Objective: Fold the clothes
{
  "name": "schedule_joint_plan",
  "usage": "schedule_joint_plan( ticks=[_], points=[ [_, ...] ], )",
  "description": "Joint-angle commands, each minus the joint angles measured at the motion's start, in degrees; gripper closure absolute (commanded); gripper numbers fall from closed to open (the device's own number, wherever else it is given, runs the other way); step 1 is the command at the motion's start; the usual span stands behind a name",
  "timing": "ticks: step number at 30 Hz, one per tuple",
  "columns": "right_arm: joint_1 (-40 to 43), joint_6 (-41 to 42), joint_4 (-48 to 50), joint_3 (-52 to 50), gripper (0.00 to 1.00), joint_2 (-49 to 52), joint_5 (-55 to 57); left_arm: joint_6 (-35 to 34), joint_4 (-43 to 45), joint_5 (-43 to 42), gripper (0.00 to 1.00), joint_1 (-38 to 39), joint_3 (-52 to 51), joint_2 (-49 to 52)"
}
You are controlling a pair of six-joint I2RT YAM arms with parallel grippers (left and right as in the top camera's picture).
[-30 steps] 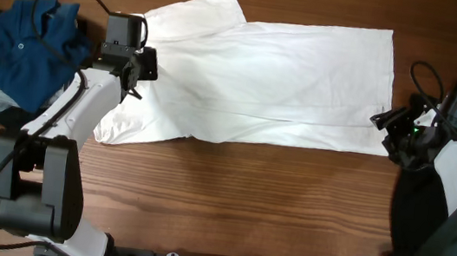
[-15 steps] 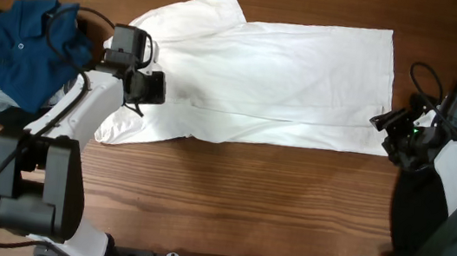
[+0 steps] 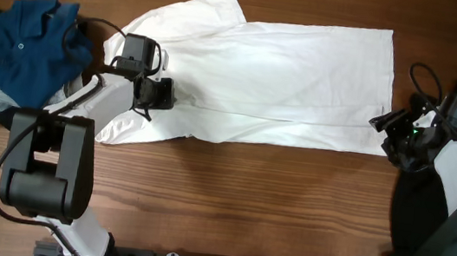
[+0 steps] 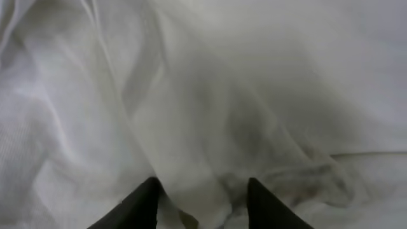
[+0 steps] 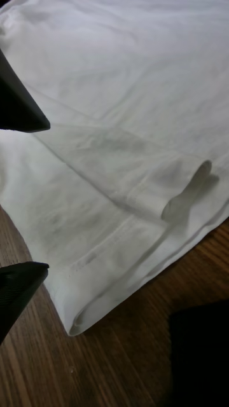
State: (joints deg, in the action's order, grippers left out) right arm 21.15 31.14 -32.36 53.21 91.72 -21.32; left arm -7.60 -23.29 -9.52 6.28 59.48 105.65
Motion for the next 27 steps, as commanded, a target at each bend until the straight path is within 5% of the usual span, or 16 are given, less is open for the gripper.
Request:
schedule_joint_plan(
  ticks=[1, 3, 6, 21, 22, 25, 27],
  points=[
    [-0.1, -1.2, 0.0, 1.0, 0.34, 0.7, 0.9, -0.4, -0.7, -0.5, 0.65, 0.0, -0.2, -1.7],
    [-0.1, -1.1, 0.1, 1.0, 0.34, 0.7, 0.9, -1.7, -0.7, -0.5, 0.83, -0.1, 0.0, -2.6],
    [-0.1, -1.1, 0.1, 1.0, 0.34, 0.7, 0.9, -2.5, -0.7, -1.0, 0.96, -0.1, 0.9, -4.6],
    [-0.1, -0.6, 0.3, 1.0, 0.34, 0.7, 1.2, -4.7, 14.7, -5.9, 0.95, 0.6, 1.6, -5.3],
    [-0.1, -0.6, 0.3, 1.0, 0.34, 0.7, 1.5, -4.7, 15.3, -5.9, 0.88, 0.6, 1.6, -5.3],
    [-0.1, -1.2, -0.1, 1.0, 0.34, 0.7, 1.7, -4.7, 15.8, -2.5, 0.35, 0.5, 1.6, -5.4],
    [-0.1, -1.2, -0.6, 1.0, 0.34, 0.7, 1.9, -4.7, 14.5, -2.2, 0.30, -0.2, 1.6, -5.6]
  ],
)
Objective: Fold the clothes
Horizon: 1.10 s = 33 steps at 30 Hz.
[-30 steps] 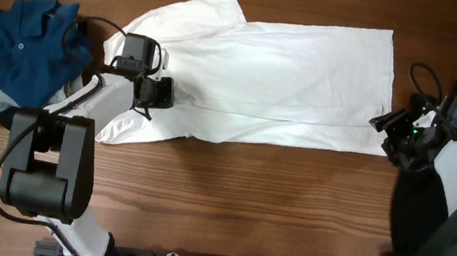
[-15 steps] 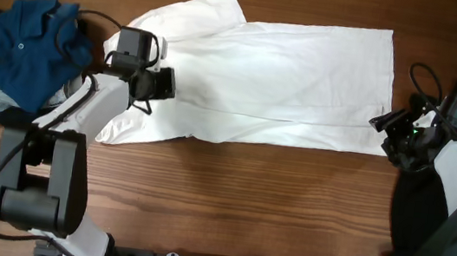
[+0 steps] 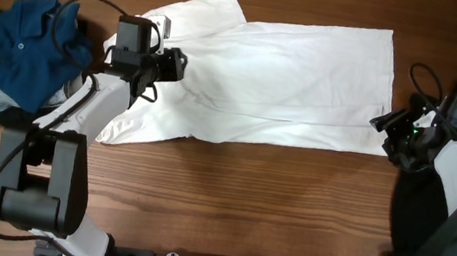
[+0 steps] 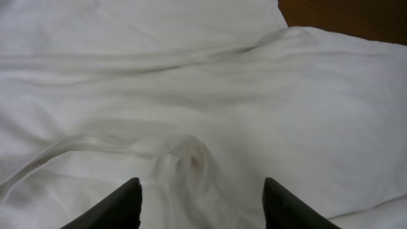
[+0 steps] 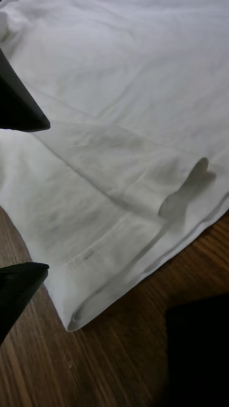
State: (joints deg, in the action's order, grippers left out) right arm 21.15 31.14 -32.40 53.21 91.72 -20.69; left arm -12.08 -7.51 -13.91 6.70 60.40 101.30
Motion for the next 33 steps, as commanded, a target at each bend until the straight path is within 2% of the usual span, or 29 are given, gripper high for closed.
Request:
schedule_joint_plan(
  ticks=[1, 5, 8, 11, 14, 17, 22, 26, 29, 33],
  points=[
    [-0.1, -1.2, -1.0, 1.0, 0.34, 0.7, 1.5, -0.4, -2.5, 2.2, 0.29, -1.0, 0.7, -1.4],
    [-0.1, -3.1, -2.5, 1.0, 0.33, 0.7, 2.4, -0.4, -13.9, 3.3, 0.32, -3.5, 0.7, -3.8],
    [-0.1, -3.1, -4.3, 1.0, 0.27, 0.7, 5.9, -1.4, -25.0, 4.0, 0.32, -5.9, 0.7, -5.4],
    [-0.1, -5.6, -4.5, 1.0, 0.28, 0.7, 6.2, -2.4, -36.9, 4.6, 0.32, -9.6, 0.7, -5.7],
    [-0.1, -10.4, -3.4, 1.0, 0.30, 0.7, 2.4, -2.3, -42.8, 5.1, 0.33, -12.8, 0.7, -5.7],
    [-0.2, -12.6, 0.0, 1.0, 0.46, 0.7, -0.8, -1.7, -39.4, 3.3, 0.40, -14.0, 0.7, -5.7],
    [-1.5, -7.8, 7.8, -0.5, 0.50, 2.4, 0.8, -1.7, -35.8, 1.8, 0.42, -13.6, 0.7, -5.7],
    [-2.1, -3.0, 10.0, -0.5, 0.55, 8.2, 1.3, -1.7, -35.8, 5.1, 0.62, -13.6, -0.3, -5.7],
    [-2.1, -2.7, 12.1, -0.5, 0.58, 12.3, -1.4, -1.7, -34.2, 6.4, 0.65, -13.6, -2.4, -5.6],
    [-2.1, -2.7, 15.5, -0.5, 0.66, 14.2, -6.0, -1.7, -29.7, 6.9, 0.69, -13.6, -6.4, -5.6]
  ],
)
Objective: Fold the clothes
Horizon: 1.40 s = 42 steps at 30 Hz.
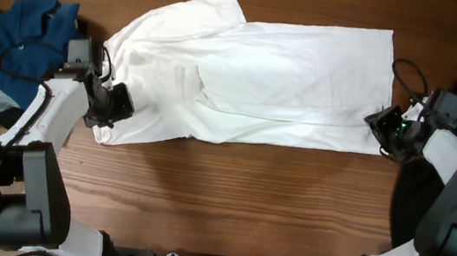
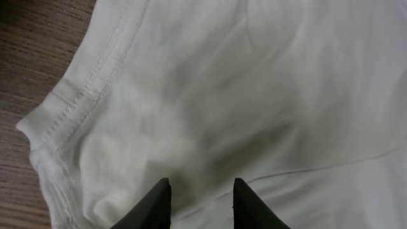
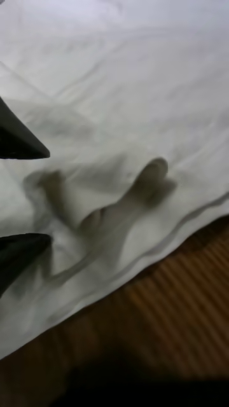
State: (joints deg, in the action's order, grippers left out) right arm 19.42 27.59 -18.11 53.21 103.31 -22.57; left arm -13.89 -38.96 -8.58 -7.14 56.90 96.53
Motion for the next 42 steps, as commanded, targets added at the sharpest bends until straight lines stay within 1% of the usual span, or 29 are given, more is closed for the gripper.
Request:
schedule_joint_plan(
  ticks=[1, 4, 7, 11, 15, 19, 21, 22, 24, 25, 26, 27, 30, 31, 33, 34, 37, 40, 41, 42],
  points=[
    [-0.3, 0.7, 1.9, -0.5, 0.71, 2.6, -4.6, 0.1, 2.4, 2.4, 0.69, 0.2, -3.7, -0.9],
    [-0.3, 0.9, 4.0, -0.4, 0.78, 2.6, -6.0, 0.1, 4.5, 4.7, 0.71, 0.2, -6.2, -0.9],
    [-0.2, 1.0, 4.5, -0.2, 0.94, 2.4, -6.1, 0.1, 5.9, 4.7, 0.72, 0.2, -7.4, -0.9],
    [0.1, 1.1, 4.7, -0.2, 0.96, 0.2, -8.2, 0.2, 6.3, 5.7, 0.72, 0.2, -7.5, -0.9],
    [1.1, 1.1, 7.8, -0.2, 0.96, -1.7, -8.2, 0.1, 6.8, 5.7, 0.72, 0.2, -7.5, -0.9],
    [1.2, 6.3, 14.2, -0.2, 0.96, -1.6, -7.8, 0.1, 7.1, 5.7, 0.72, 0.2, -7.5, -0.9],
    [1.2, 9.5, 15.6, -0.2, 0.95, -1.6, -5.2, 0.1, 7.3, 5.7, 0.72, 0.2, -7.5, -0.9],
    [1.2, 11.1, 16.0, -0.2, 0.88, -1.6, -2.7, 0.1, 7.3, 5.7, 0.72, 0.2, -7.5, -0.9],
    [1.2, 12.0, 16.0, -0.2, 0.87, -1.6, 0.3, 0.1, 7.3, 5.7, 0.71, 0.2, -7.5, -0.9],
    [1.2, 11.8, 16.0, -0.2, 0.71, -1.6, 1.2, 0.1, 7.3, 5.7, 0.71, 0.2, -7.5, -0.9],
    [1.2, 10.3, 15.8, -0.2, 0.40, -1.6, 1.4, 0.1, 7.3, 5.7, 0.70, 0.2, -7.5, -0.9],
    [1.2, 8.4, 15.2, -0.2, 0.32, -1.6, 1.3, 0.1, 7.3, 5.7, 0.66, 0.2, -7.5, -0.9],
    [1.2, 4.0, 10.5, -0.2, 0.33, -1.6, 1.3, 0.1, 7.2, 5.7, 0.55, 0.2, -7.5, -0.9],
    [1.2, 2.0, 8.3, -0.2, 0.33, -1.6, 1.1, 0.1, 7.1, 5.6, 0.54, 0.2, -7.5, -0.9],
    [1.2, -1.0, 2.9, -0.2, 0.38, -1.6, 1.1, 0.3, 7.1, 3.7, 0.57, 0.3, -7.5, -0.9],
    [1.2, -2.3, 1.3, -0.2, 0.39, -1.6, 1.1, 1.7, 7.1, 2.3, 0.60, 0.3, -7.4, -0.9],
    [1.2, -7.3, 0.8, -0.2, 0.45, -1.6, -0.3, 4.5, 6.9, -4.7, 0.66, 0.3, -6.1, -1.9],
    [1.1, -5.7, 3.6, -0.2, 0.50, -1.6, -3.0, 4.7, 7.2, -7.5, 0.73, 0.3, -4.8, -4.1],
    [1.0, -4.2, 4.5, -0.2, 0.55, -1.6, -3.2, 4.7, 7.8, -7.5, 0.75, 0.3, -4.8, -4.8],
    [0.9, -1.7, 5.4, -0.2, 0.64, -1.5, -3.1, 4.7, 8.5, -7.5, 0.77, 0.3, -4.8, -5.4]
  ],
)
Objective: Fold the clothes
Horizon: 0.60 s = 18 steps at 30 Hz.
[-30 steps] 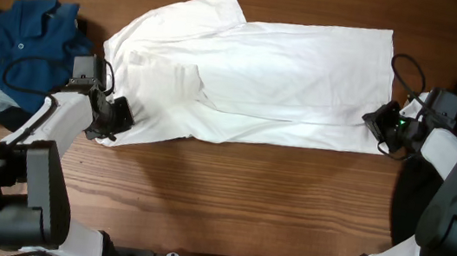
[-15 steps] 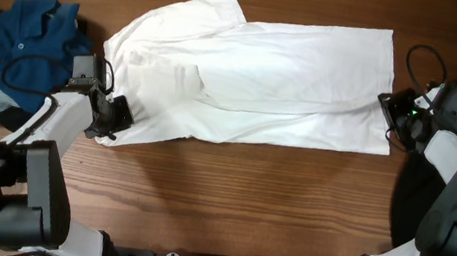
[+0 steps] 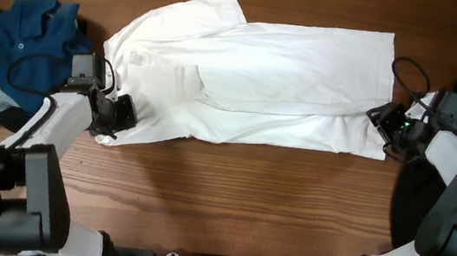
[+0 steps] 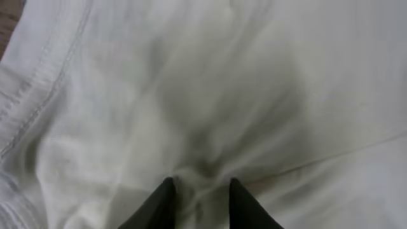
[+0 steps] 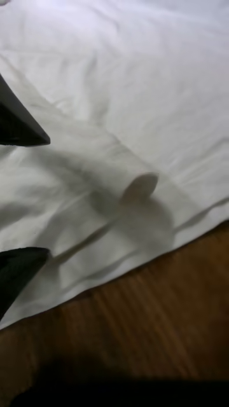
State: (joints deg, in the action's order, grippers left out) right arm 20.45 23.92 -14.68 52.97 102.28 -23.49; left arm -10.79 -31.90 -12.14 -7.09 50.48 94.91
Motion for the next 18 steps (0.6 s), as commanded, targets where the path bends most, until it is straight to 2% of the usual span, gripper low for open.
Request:
schedule_joint_plan(
  ticks=[1, 4, 8, 11, 12, 13, 14, 16, 18],
  points=[
    [-0.3, 3.4, 2.6, 0.0, 0.69, -0.5, -2.0, 1.6, 2.0, -3.9, 0.78, 0.2, 1.6, -4.1],
    [-1.4, 6.2, 5.6, -0.1, 0.83, -0.5, -1.4, 1.6, 2.6, -3.9, 0.80, 0.2, 1.6, -4.2],
    [-3.4, 9.9, 8.1, -0.1, 0.96, -0.5, 3.4, 1.6, 2.6, -3.9, 0.81, 0.2, 1.6, -4.2],
    [-3.8, 11.2, 9.3, -0.1, 0.95, -0.5, 4.0, 1.6, 2.6, -3.9, 0.81, 0.2, 1.6, -4.2],
    [-3.8, 11.1, 9.0, -0.1, 0.92, -0.5, 3.5, 1.6, 2.6, -3.9, 0.81, 0.2, 1.6, -4.2],
    [-3.8, 10.8, 8.2, -0.1, 0.76, -0.5, 2.6, 1.6, 2.6, -3.9, 0.81, 0.2, 1.6, -4.2],
    [-3.8, 10.8, 6.4, -0.1, 0.67, -0.5, 2.2, 1.6, 2.6, -3.9, 0.80, 0.2, 1.6, -4.2],
    [-3.8, 10.8, 3.8, -0.1, 0.63, -0.5, 3.0, 1.6, 2.6, -3.9, 0.79, 0.2, 1.6, -4.2],
    [-4.2, 11.3, 3.0, -0.2, 0.54, -0.5, 5.2, 1.6, 2.6, -3.9, 0.79, 0.2, 1.6, -4.2]
  ],
)
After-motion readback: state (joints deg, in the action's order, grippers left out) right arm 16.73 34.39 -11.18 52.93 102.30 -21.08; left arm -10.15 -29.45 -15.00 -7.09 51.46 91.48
